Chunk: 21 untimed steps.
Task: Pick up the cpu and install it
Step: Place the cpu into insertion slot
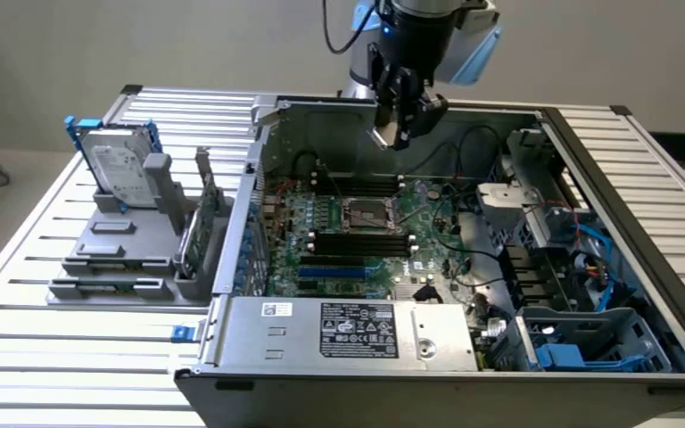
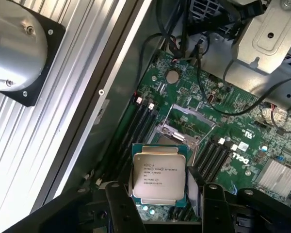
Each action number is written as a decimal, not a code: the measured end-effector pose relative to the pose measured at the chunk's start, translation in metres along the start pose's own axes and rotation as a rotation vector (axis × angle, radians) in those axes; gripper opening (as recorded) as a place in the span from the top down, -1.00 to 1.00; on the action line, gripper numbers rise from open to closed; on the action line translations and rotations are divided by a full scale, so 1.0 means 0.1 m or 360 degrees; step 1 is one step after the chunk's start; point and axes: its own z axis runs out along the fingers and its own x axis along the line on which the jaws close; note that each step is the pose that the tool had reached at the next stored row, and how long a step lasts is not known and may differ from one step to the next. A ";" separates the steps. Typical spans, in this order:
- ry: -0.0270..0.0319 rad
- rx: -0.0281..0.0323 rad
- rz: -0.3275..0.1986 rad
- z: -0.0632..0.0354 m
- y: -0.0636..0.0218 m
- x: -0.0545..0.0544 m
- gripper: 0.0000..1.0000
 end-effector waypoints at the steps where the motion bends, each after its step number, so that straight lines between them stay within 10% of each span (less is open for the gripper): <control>1: -0.00009 -0.00035 0.0028 0.005 0.000 0.00 -0.07; 21: -0.00160 -0.00625 0.0515 0.089 -0.039 0.00 -0.07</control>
